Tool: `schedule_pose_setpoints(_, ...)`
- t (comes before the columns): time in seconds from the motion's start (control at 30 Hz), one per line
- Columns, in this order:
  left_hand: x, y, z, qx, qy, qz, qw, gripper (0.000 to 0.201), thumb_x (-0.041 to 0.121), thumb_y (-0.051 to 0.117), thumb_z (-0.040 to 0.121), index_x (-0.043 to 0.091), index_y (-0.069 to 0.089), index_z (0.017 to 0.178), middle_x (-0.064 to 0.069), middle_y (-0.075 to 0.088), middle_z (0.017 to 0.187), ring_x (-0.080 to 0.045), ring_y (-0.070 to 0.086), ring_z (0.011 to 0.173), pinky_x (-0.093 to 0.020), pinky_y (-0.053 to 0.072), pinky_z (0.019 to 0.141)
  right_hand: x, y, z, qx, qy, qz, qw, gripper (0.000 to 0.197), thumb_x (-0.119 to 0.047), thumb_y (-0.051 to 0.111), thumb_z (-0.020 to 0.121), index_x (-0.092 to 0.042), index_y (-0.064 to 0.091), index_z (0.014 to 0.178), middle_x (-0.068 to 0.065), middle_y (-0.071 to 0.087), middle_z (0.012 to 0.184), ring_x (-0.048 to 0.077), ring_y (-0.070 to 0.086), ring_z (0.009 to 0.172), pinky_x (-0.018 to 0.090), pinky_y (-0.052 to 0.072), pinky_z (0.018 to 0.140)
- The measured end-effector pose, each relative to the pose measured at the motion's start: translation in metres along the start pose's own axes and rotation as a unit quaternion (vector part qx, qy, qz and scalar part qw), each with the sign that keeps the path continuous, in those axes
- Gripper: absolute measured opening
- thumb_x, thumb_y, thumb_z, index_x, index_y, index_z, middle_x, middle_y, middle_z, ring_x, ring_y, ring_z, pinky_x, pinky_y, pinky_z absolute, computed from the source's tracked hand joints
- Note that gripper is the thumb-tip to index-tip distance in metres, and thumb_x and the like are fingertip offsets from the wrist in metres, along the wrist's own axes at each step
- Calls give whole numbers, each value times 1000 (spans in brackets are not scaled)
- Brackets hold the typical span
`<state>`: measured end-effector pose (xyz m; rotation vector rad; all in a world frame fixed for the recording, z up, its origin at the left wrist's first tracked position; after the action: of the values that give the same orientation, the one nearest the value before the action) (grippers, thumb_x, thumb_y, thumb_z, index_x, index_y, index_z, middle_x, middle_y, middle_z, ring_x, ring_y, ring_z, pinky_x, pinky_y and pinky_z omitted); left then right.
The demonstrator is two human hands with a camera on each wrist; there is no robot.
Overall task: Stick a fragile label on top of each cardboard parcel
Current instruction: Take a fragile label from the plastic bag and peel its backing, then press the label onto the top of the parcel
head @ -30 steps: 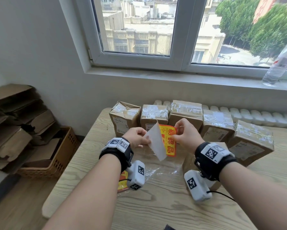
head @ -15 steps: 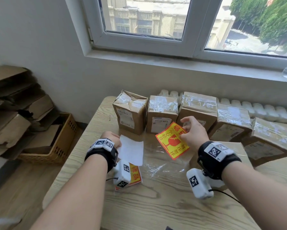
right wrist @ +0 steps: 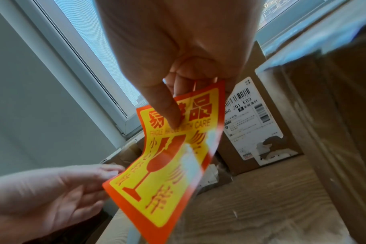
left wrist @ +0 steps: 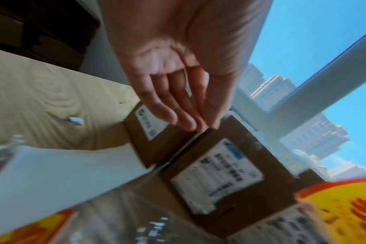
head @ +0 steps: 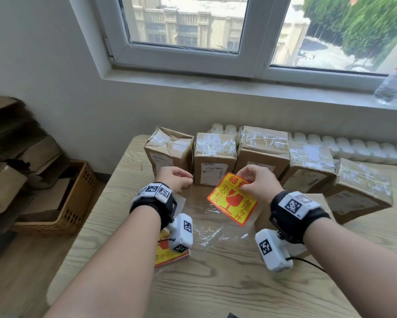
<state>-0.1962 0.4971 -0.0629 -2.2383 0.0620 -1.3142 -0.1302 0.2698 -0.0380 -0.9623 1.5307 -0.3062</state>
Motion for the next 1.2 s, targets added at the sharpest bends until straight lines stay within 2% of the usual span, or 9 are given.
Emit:
schedule_pose_setpoints(0.1,45,26,-18,-132,42,18,990,14,22,75,81,17,74,94,0,73,89,-5,64,74,-18,53,64,-5,-17,-8,-7,-17,16,1000,19,-8,68,81,-26,63,89,-1,70,98,17,68,91,27,56,70)
schedule_pose_setpoints(0.27,84,57,-41,-159,54,13,986,11,14,75,82,9,71,91,-4,68,79,-10,62,65,-12,52,51,-5,-51,-23,-1,-57,34,998,28,-6,70,76,-31,61,81,0,71,99,18,68,93,38,59,81)
schedule_pose_setpoints(0.33,92,66,-49,-169,43,-18,985,7,13,74,83,11,68,86,-10,70,86,-16,64,72,-18,56,61,0,-64,-29,12,-69,45,997,30,-3,72,76,-27,61,90,0,70,102,18,67,98,36,58,83)
schedule_pose_setpoints(0.43,102,78,-59,-164,28,-60,984,7,12,74,82,13,67,83,-21,71,107,-30,67,97,-46,54,93,11,-84,-39,54,-60,83,993,42,-5,75,77,-23,56,110,-5,62,108,14,63,100,26,56,71)
schedule_pose_setpoints(0.53,111,93,-67,-146,24,-100,984,5,11,71,84,12,66,86,-21,70,109,-30,67,96,-48,52,96,30,-107,-47,100,-21,130,986,47,-5,74,78,-20,51,117,-4,56,107,12,60,91,19,51,58)
schedule_pose_setpoints(0.67,114,113,-75,-157,-2,-163,974,6,9,68,87,9,64,92,-16,70,100,-27,65,91,-45,52,94,65,-129,-53,92,55,173,979,27,-5,71,81,-13,48,92,7,64,89,20,68,79,30,55,62)
schedule_pose_setpoints(0.83,109,137,-88,-158,-12,-133,978,16,7,71,84,11,64,98,-7,71,87,-18,67,77,-29,56,76,91,-135,-60,77,77,192,975,24,2,61,87,-11,42,80,11,64,80,23,70,73,38,58,65)
schedule_pose_setpoints(1.0,106,157,-94,-134,-24,-102,985,44,1,74,80,8,49,115,-9,67,86,-16,68,66,-28,59,54,109,-133,-63,83,77,160,981,20,4,57,88,-11,50,76,9,62,79,24,68,74,47,60,70)
schedule_pose_setpoints(1.2,102,172,-97,-112,-8,-66,991,26,-8,70,79,11,53,71,-13,70,82,-23,71,71,-38,61,73,126,-127,-70,44,73,145,986,24,5,70,78,-19,65,80,3,65,87,19,66,85,37,58,78)
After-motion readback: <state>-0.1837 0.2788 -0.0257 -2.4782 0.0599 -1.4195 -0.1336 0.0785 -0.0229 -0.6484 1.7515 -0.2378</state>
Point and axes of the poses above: each hand's wrist, its own z-axis towards the middle knuckle, its own y-axis out of the palm, x = y × z, the point moved 3 cm from there along z, towards the middle knuckle
